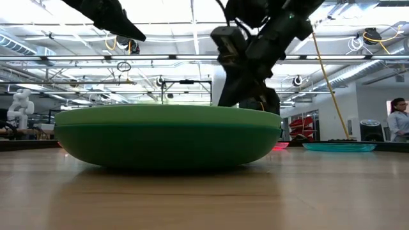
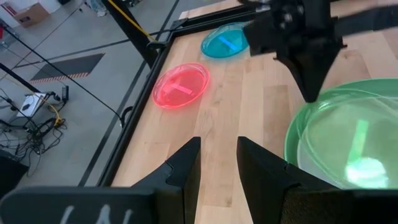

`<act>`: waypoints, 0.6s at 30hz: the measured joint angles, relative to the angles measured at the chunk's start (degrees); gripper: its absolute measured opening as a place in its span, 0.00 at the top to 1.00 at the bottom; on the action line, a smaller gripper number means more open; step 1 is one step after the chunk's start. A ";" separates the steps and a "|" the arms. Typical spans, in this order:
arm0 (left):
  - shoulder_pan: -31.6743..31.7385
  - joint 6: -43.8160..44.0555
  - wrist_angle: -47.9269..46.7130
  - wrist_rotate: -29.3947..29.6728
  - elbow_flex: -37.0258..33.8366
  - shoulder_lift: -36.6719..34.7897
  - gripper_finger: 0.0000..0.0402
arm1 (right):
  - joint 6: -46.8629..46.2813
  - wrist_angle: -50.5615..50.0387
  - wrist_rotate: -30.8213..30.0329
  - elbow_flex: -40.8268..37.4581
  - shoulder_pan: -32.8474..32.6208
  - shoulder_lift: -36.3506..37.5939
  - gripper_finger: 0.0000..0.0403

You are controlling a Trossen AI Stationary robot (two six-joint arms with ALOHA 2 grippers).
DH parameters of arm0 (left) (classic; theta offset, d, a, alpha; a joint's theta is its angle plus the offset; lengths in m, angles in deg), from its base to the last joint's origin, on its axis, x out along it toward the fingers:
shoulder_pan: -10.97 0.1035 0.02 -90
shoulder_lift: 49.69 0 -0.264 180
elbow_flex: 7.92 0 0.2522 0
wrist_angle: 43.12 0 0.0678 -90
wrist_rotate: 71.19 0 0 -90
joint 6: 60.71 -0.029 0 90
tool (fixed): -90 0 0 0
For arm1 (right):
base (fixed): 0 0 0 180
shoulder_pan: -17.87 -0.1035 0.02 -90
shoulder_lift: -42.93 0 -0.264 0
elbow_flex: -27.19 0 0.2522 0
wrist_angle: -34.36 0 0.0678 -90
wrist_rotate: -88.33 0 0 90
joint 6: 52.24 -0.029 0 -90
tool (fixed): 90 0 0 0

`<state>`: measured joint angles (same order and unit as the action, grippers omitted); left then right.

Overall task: Stack plastic plates
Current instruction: Stack the small green plate on the large light blue plate, then stack the small pink plate on the small green plate

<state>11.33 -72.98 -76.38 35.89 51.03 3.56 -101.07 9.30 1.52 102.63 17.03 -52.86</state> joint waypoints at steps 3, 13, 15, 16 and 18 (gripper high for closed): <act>-0.01 0.00 0.01 0.00 0.00 0.00 0.72 | 0.04 -0.60 0.17 1.49 -0.05 -2.10 1.00; 0.00 0.03 -0.01 0.00 0.00 -0.02 0.72 | 1.73 -0.43 2.74 6.60 -0.05 -6.32 0.93; 0.01 0.04 -0.01 0.00 0.00 0.00 0.72 | 1.95 -1.12 2.71 6.83 -0.05 -6.36 0.90; 0.01 0.04 -0.01 0.00 0.00 -0.02 0.72 | 1.96 -1.30 2.71 6.97 -0.04 -6.36 0.88; 0.01 0.04 -0.04 0.00 0.00 0.00 0.72 | 1.77 -0.93 2.70 7.11 -0.03 -6.36 0.85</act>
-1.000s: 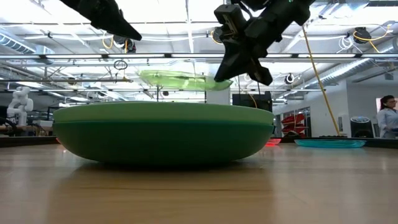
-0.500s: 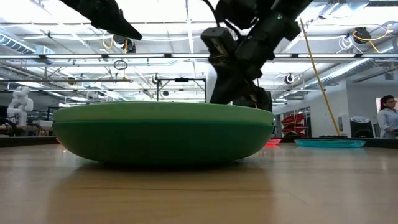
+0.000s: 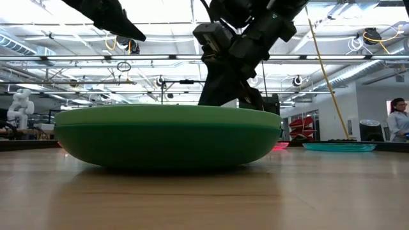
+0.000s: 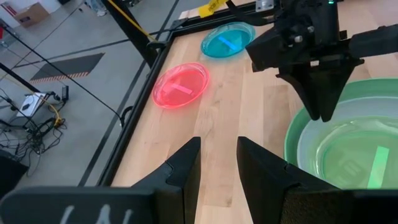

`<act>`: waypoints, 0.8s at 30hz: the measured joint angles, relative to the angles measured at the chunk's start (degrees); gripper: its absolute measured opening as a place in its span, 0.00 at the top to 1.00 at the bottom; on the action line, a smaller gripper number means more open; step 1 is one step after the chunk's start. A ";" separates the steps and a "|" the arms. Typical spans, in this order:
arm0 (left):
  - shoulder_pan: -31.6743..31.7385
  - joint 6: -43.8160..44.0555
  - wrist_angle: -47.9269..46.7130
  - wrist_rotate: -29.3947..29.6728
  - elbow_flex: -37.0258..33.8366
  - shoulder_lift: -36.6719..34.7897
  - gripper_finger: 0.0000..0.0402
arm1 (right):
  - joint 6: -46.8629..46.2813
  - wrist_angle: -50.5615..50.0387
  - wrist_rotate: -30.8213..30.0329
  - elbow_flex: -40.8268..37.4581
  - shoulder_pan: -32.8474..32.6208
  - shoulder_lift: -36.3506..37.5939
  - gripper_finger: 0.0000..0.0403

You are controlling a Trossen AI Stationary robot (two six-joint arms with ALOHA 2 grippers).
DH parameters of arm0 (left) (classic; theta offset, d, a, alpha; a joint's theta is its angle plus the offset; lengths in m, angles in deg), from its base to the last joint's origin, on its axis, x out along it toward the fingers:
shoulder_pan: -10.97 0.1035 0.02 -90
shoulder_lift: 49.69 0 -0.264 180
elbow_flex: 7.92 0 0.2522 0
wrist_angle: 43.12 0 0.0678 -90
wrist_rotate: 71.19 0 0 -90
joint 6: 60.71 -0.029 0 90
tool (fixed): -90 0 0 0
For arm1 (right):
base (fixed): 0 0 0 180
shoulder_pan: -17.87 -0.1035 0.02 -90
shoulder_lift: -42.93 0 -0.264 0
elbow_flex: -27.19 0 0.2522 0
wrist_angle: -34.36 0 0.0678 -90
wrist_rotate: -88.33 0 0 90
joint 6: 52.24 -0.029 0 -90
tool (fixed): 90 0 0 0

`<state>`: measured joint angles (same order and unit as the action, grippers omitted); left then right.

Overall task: Stack plastic plates
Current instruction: Stack the small pink plate on the small green plate

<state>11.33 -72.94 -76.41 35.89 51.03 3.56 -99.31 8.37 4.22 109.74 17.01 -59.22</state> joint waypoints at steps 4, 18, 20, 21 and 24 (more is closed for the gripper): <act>0.00 0.04 0.00 0.00 0.00 0.00 0.72 | -0.13 -0.52 0.00 0.00 0.00 0.00 0.80; 0.00 0.09 0.00 0.00 0.00 -0.02 0.72 | 2.87 -20.18 -5.50 8.13 3.21 0.61 0.77; 0.00 0.09 0.00 0.00 0.00 -0.02 0.72 | 3.99 -23.99 -7.50 10.53 3.56 0.61 0.77; -0.02 0.09 0.00 0.00 0.00 0.00 0.72 | 4.59 -25.75 -8.52 11.66 3.82 0.61 0.77; 0.00 0.07 0.00 0.00 0.00 0.00 0.72 | 5.78 -29.49 -10.37 13.93 4.88 0.66 0.77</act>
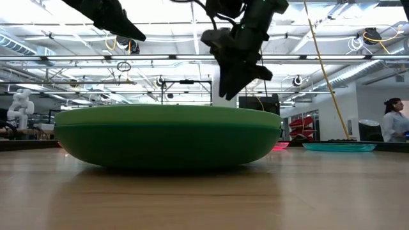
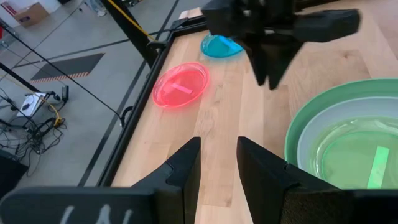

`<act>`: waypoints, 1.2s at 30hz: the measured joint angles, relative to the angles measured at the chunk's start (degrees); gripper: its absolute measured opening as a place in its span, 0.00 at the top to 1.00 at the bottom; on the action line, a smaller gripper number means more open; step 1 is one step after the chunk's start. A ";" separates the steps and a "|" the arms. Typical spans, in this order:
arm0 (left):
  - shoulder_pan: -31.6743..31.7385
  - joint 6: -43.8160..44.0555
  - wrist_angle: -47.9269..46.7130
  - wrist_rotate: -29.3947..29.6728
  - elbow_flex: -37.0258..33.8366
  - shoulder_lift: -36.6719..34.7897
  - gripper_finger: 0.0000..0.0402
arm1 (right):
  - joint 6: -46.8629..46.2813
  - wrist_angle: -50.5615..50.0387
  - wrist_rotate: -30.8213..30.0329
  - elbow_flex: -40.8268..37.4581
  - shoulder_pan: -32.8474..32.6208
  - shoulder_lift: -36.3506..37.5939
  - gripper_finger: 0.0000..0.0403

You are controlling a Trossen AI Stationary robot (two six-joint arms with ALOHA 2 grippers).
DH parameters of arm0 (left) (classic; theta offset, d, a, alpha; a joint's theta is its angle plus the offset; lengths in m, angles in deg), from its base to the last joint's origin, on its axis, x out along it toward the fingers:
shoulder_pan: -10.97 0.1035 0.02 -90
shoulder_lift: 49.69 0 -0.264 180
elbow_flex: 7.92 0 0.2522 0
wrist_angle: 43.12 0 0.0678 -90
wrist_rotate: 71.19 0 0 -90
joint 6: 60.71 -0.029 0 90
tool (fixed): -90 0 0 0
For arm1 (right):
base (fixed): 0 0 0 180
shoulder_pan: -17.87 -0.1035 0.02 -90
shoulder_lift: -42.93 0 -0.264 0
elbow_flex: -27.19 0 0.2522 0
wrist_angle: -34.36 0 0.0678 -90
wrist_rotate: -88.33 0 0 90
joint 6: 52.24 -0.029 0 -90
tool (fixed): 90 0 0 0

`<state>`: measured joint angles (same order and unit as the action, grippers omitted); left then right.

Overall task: Stack plastic plates
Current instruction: Stack the small pink plate on the small green plate

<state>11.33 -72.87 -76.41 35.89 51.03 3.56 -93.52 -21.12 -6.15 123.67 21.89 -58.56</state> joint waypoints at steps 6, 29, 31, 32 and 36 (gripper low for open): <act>-0.01 0.00 0.00 0.00 0.00 -0.01 0.72 | 0.47 -7.27 -0.21 1.87 4.53 -0.02 0.77; -0.02 -1.07 0.07 0.00 0.00 -0.02 0.72 | 27.04 -9.07 -4.54 1.85 21.88 -10.76 0.65; 0.00 -1.07 0.07 0.00 0.00 -0.02 0.72 | 27.11 -8.86 -4.54 1.85 22.20 -11.30 0.64; 0.00 -1.09 0.07 0.00 0.00 -0.02 0.72 | 27.07 -8.71 -4.54 1.85 22.25 -11.73 0.63; -0.02 -1.09 0.07 0.00 0.00 -0.02 0.72 | 27.24 -8.38 -4.81 1.81 22.27 -12.13 0.63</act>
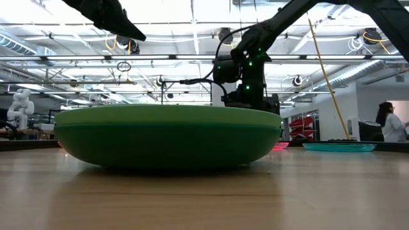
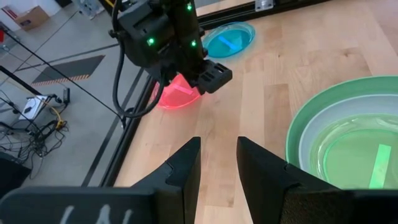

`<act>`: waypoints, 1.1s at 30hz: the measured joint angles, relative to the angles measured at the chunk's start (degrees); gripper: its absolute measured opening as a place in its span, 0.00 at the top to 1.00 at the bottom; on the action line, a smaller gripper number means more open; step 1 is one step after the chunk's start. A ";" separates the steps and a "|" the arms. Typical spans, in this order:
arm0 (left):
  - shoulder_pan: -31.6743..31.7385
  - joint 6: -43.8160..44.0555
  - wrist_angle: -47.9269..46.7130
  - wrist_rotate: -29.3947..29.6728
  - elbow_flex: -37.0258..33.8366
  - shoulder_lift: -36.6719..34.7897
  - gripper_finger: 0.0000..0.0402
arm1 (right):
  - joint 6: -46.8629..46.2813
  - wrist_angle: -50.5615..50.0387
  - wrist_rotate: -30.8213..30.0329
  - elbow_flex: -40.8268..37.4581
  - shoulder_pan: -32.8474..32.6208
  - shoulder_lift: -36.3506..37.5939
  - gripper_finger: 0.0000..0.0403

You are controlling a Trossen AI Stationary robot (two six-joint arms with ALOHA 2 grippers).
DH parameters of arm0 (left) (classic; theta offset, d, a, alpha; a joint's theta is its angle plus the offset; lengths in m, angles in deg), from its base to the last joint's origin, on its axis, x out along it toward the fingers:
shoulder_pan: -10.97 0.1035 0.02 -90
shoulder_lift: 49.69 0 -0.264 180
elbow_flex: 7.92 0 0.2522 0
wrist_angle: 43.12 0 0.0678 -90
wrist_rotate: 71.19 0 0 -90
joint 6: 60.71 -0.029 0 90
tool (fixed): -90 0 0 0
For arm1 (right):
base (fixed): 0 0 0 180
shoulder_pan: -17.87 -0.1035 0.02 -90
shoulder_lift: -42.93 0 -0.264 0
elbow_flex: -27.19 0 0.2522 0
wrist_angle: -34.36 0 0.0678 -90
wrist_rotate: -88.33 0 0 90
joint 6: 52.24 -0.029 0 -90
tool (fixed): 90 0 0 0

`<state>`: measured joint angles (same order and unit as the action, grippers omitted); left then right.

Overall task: Stack plastic plates
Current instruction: Stack the small pink plate on the small green plate

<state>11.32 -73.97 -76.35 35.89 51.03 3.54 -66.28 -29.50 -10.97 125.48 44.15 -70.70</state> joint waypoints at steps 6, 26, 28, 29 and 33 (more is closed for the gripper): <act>0.02 -0.04 0.00 0.00 0.00 0.00 0.72 | 0.01 2.30 -1.12 0.00 0.00 0.11 0.65; -0.01 -0.02 -0.07 0.00 0.00 0.00 0.72 | 0.22 3.45 -1.28 0.22 -0.04 -4.91 0.66; 0.00 -0.02 -0.09 0.00 0.00 0.02 0.72 | 0.22 3.42 -1.27 0.22 -0.04 -4.94 0.66; 0.00 -0.02 -0.07 0.00 0.00 0.00 0.72 | 0.22 3.38 -1.27 0.22 -0.04 -4.96 0.66; -0.01 -0.02 -0.07 0.00 0.00 0.00 0.72 | 0.70 3.23 -1.27 0.17 -0.04 -4.99 0.66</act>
<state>11.31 -73.99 -76.41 35.89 51.03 3.54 -65.58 -26.27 -12.24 125.65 44.11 -75.69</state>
